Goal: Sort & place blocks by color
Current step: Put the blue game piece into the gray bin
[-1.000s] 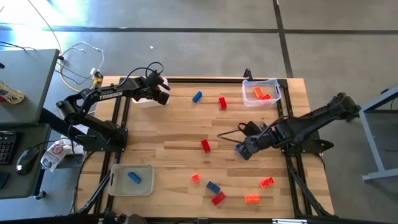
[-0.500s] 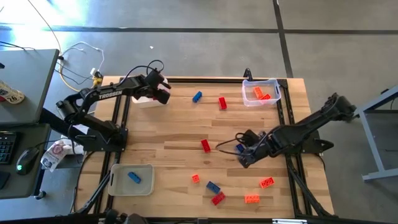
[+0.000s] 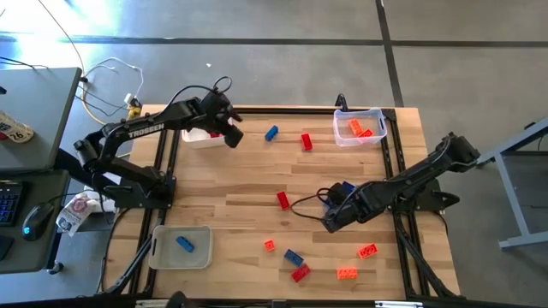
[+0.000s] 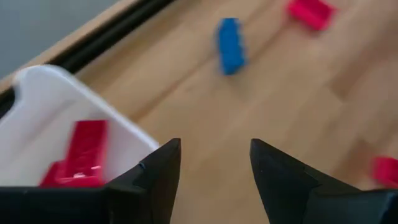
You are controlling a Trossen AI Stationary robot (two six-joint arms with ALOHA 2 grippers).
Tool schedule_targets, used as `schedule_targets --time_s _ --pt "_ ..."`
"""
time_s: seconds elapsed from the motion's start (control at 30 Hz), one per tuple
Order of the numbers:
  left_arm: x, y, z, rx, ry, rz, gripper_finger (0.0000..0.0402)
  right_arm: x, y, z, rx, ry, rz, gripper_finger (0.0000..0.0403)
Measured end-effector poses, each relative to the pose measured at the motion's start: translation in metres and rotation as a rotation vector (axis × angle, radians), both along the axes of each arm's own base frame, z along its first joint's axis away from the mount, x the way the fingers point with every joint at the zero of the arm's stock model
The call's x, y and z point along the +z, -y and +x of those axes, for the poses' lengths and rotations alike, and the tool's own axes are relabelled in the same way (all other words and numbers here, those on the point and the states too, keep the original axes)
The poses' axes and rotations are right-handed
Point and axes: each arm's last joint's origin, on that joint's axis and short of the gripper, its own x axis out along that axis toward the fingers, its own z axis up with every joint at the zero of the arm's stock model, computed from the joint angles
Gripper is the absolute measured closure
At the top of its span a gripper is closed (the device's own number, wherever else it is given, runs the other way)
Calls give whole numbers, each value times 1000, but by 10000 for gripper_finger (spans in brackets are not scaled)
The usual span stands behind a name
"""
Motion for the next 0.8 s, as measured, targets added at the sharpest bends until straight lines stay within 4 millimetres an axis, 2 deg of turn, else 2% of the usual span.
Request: schedule_targets --time_s 0.4,0.8 --pt "24 62 23 -267 75 50 222 -19 17 14 -27 -117 18 208" --pt "29 123 41 -505 108 41 222 -39 48 31 22 -232 115 208"
